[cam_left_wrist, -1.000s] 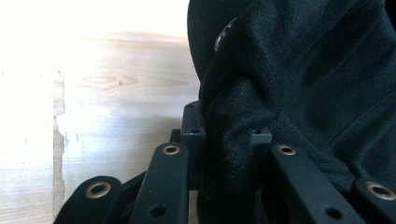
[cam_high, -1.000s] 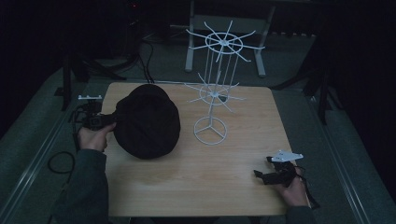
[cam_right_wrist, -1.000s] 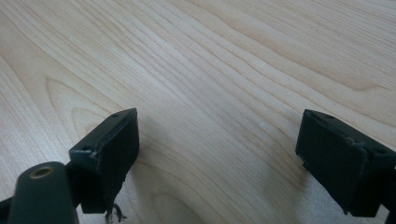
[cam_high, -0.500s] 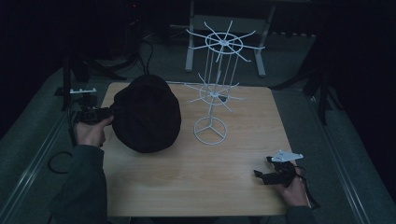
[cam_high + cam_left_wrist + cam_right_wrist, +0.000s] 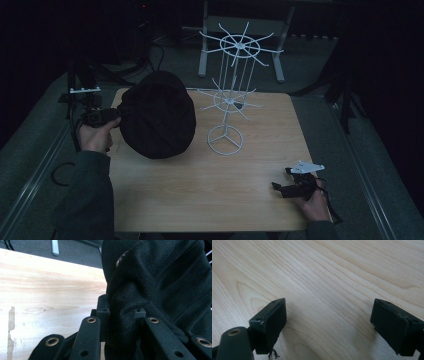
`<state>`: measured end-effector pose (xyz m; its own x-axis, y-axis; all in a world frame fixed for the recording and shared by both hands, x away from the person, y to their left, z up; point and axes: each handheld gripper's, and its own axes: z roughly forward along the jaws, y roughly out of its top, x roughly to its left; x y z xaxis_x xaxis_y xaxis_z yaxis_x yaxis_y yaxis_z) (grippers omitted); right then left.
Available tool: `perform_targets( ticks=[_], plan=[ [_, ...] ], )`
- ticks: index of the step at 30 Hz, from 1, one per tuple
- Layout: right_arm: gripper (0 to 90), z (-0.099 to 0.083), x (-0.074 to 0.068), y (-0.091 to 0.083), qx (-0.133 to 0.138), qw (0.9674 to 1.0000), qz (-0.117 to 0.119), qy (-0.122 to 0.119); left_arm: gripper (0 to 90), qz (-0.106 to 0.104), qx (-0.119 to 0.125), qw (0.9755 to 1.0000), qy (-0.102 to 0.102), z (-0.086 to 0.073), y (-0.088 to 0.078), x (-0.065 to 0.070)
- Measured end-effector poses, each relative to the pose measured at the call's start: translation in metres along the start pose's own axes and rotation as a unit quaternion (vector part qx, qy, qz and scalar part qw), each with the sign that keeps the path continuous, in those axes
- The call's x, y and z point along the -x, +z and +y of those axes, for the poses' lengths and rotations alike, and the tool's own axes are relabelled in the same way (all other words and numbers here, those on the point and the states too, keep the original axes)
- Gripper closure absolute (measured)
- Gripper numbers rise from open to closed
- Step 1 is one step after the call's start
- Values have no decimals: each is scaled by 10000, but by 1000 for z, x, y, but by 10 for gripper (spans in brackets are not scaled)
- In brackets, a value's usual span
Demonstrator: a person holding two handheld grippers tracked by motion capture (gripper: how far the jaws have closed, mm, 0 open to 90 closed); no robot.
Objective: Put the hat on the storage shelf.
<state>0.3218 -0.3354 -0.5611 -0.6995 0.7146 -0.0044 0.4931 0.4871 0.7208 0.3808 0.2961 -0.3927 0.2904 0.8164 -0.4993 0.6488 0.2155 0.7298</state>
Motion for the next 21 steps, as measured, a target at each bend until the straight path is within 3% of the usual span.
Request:
perform_targets(
  ticks=[8,21],
  plan=[
    [133,0,0,0,1,10000,-1,-1,769,-171,153,9997,-96,7,-5,3],
    [133,0,0,0,6,10000,-1,-7,767,-307,340,9989,-64,20,-10,14]
  ],
)
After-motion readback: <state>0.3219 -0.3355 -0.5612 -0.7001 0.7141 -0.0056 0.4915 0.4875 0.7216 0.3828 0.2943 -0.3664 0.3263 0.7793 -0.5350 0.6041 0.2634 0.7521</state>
